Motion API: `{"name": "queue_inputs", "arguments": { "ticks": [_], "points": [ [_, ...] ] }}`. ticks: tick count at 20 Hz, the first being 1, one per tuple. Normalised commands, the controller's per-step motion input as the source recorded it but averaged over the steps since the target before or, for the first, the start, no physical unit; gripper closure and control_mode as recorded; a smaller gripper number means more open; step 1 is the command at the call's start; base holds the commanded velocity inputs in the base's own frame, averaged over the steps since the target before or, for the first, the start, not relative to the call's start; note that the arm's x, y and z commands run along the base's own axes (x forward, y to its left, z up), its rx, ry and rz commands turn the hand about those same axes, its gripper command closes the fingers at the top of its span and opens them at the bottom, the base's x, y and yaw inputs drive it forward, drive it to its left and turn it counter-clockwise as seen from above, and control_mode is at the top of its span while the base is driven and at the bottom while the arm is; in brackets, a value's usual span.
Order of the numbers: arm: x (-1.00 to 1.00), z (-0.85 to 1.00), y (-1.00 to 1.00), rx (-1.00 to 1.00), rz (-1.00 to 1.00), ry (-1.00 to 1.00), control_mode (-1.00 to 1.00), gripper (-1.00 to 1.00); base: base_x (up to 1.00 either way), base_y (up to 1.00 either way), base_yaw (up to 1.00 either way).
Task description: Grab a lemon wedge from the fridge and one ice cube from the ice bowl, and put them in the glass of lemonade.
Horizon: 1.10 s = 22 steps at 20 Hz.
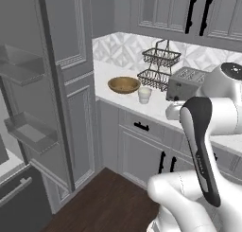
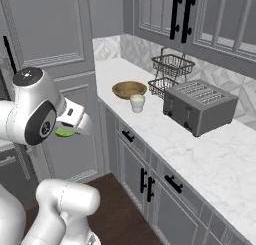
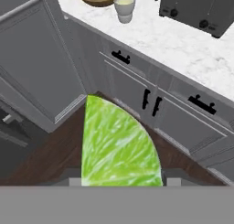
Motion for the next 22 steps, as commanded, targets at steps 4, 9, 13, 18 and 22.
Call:
{"name": "queue_inputs", "arguments": {
  "ticks": [4, 9, 13, 18, 22],
  "points": [
    [0.0, 0.0, 0.0, 0.0, 0.0, 0.0, 1.0, 1.0, 0.9, 0.08, -0.04],
    [0.0, 0.0, 0.0, 0.0, 0.0, 0.0, 1.0, 1.0, 0.89, -0.06, -0.03],
    [0.0, 0.0, 0.0, 0.0, 0.0, 0.0, 1.0, 1.0, 0.68, -0.19, -0.13],
    [0.0, 0.0, 0.0, 0.0, 0.0, 0.0, 1.0, 1.0, 0.48, -0.31, -0.36],
    [0.0, 0.0, 0.0, 0.0, 0.0, 0.0, 1.0, 1.0, 0.72, 0.0, -0.16]
  ]
}}
